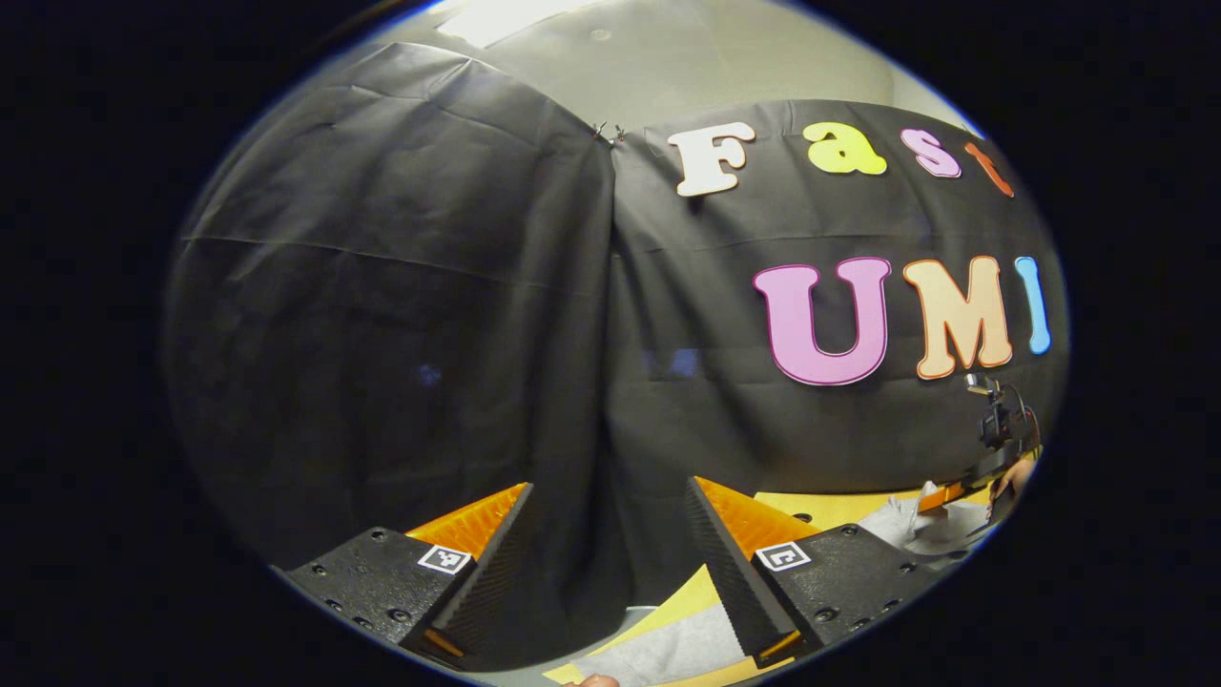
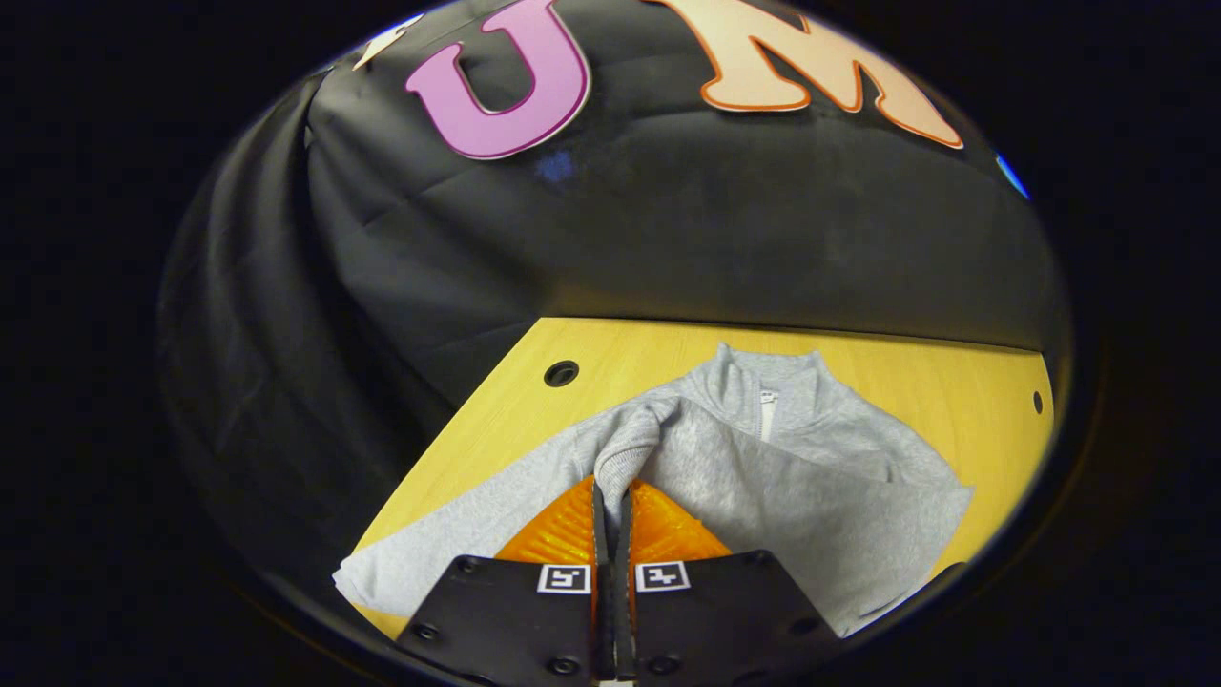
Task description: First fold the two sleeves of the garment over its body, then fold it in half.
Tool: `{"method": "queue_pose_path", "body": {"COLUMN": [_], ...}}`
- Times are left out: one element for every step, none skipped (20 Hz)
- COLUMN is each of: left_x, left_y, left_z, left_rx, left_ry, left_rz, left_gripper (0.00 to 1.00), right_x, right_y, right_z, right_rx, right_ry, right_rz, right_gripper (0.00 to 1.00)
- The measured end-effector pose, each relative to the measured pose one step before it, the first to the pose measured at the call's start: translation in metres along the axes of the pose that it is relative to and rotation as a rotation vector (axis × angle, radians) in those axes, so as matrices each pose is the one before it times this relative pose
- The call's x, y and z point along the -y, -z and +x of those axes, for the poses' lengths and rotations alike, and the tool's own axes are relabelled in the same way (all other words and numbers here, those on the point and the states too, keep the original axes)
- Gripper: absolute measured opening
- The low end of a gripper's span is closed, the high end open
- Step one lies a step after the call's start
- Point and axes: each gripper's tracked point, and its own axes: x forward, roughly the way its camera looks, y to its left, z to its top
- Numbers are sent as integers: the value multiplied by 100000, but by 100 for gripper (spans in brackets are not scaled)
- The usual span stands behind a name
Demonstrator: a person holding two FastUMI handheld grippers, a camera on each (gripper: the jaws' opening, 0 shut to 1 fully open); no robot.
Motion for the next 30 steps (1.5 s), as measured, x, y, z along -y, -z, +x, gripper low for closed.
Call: {"method": "queue_pose_path", "body": {"left_x": [-454, -499, -494, -488, -396, -477, -315, -350, -29, -107, 68, -113, -7, -203, 14, -19, 85, -16, 222, 532, 432, 196, 134, 221, 119, 207, 196, 67, 5, 29], "left_y": [287, 362, 367, 455, 371, 456, 350, 386, 301, 278, 262, 368, 496, 662, 510, 932, 900, 1212, 1362, 1467, 1443, 1485, 1517, 1466, 1626, 1489, 1207, 1515, 1509, 1318], "left_z": [-3, -54, -47, -134, -71, -156, -11, -16, 24, 106, 217, 93, 276, 146, 298, 74, 356, 221, 134, 97, 197, 495, 503, 613, 620, 670, 562, 683, 683, 627], "left_rx": [-748, -747, -927, -954, -747, -694, -537, -733, -749, -704, -798, -691, -1094, -1110, -1105, -1387, -1513, -2334, -3000, -2911, -3903, -3667, -4027, -3341, -2978, -3141, -3061, -3019, -4468, -3642], "left_ry": [-547, -690, -667, -548, -589, -491, -459, -207, -34, -40, 195, 314, 433, 620, 775, 933, 1066, 975, 1025, 1163, 1097, 1029, 376, 369, 146, 500, 489, 157, -529, -404], "left_rz": [-238, -422, -393, -267, 116, 436, 626, 640, 430, 153, -263, -522, -455, -263, -49, 191, 332, 383, 53, -580, -980, -1237, -832, -427, -252, -372, -552, -856, -998, -1264], "left_gripper": [94, 94, 94, 92, 92, 94, 92, 92, 92, 92, 94, 92, 92, 94, 94, 94, 95, 95, 95, 95, 95, 93, 93, 93, 93, 93, 93, 93, 93, 93], "right_x": [-600, -492, -599, -414, 37, -21, -40, -291, -200, -423, -349, -54, -146, 123, -31, -24, 37, 193, 195, 235, 222, 528, 563, 508, 588, 730, 815, 642, 573, 594], "right_y": [481, 385, 497, 643, 694, 697, 482, 436, 150, -326, -406, -535, -534, -597, -498, -575, -488, -561, -556, -656, -590, -748, -751, -742, -508, -515, -239, -238, -81, -220], "right_z": [770, 812, 828, 786, 514, 828, 654, 327, -131, -159, -226, -94, -586, -745, -801, -827, -847, -789, -845, -914, -752, -918, -997, -690, -704, -605, -692, -551, -551, -487], "right_rx": [-1104, -1234, -962, -1633, -1950, -1988, -1642, -1322, 212, 1468, 1913, 2272, 2563, 2640, 2314, 2422, 2674, 2718, 2634, 2415, 2693, 2629, 2534, 2259, 1987, 1419, 941, 711, 620, 1020], "right_ry": [35, 272, 483, 641, 732, 616, 818, -287, 201, -934, -927, 167, 278, 609, -51, -398, -412, -288, -313, -259, 84, 840, 855, 780, 1099, 1354, 1557, 1095, 1330, 1024], "right_rz": [-1053, -1427, -1216, -1053, -878, -735, -906, -586, -711, -342, -179, -348, -510, -521, 70, 725, 855, 897, 1006, 1053, 792, 580, 662, 696, 205, -837, -1571, -1991, -1932, -1758], "right_gripper": [3, 3, 3, 3, 3, 3, 3, 8, 13, 30, 47, 65, 82, 99, 95, 96, 96, 98, 98, 98, 98, 98, 98, 98, 98, 98, 98, 98, 98, 98]}}
